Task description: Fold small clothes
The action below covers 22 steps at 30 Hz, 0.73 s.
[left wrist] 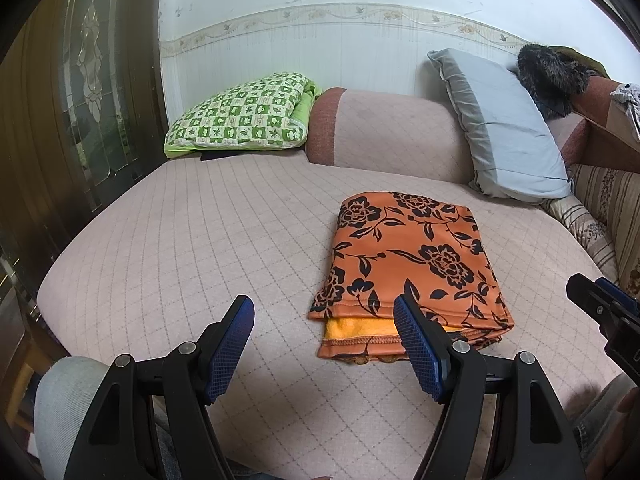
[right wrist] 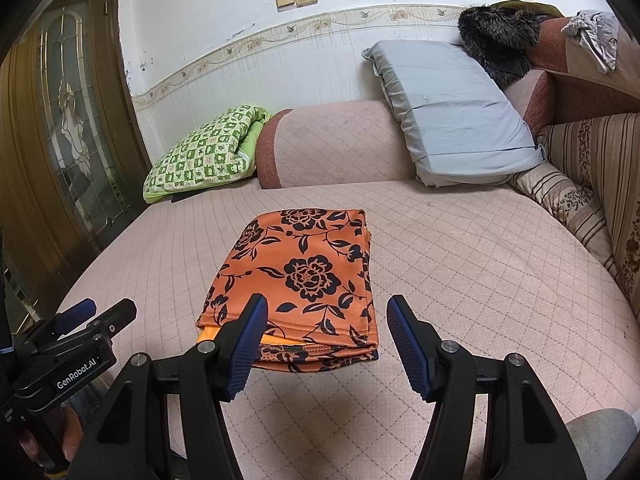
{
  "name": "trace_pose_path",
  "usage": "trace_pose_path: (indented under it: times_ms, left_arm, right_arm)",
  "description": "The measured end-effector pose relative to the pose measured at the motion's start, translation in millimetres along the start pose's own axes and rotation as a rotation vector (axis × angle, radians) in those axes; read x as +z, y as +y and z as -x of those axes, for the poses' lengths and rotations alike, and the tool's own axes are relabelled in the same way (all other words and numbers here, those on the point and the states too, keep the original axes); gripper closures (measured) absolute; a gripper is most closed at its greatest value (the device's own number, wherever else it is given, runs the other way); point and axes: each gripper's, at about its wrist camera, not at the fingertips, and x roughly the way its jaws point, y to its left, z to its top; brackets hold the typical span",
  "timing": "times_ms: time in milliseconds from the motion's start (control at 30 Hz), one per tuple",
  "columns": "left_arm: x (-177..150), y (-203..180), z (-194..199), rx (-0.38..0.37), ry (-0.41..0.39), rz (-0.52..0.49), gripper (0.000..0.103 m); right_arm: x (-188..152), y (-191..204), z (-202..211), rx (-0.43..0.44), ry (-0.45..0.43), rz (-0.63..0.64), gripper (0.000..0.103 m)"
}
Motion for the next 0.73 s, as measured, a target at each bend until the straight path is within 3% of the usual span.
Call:
trace_pose_path:
  times_ms: [567,733]
  left_arm:
    - [1,-2,-13,0.001,0.019,-0.063,0.031]
    - [15,5,-11,-0.046,0.025,-0.026,0.031]
  right_arm:
    - [1,-11,2,-0.030,0.019,-0.016,0.039]
    - [8,-27,-6,0.011,0.062,-0.066,0.038]
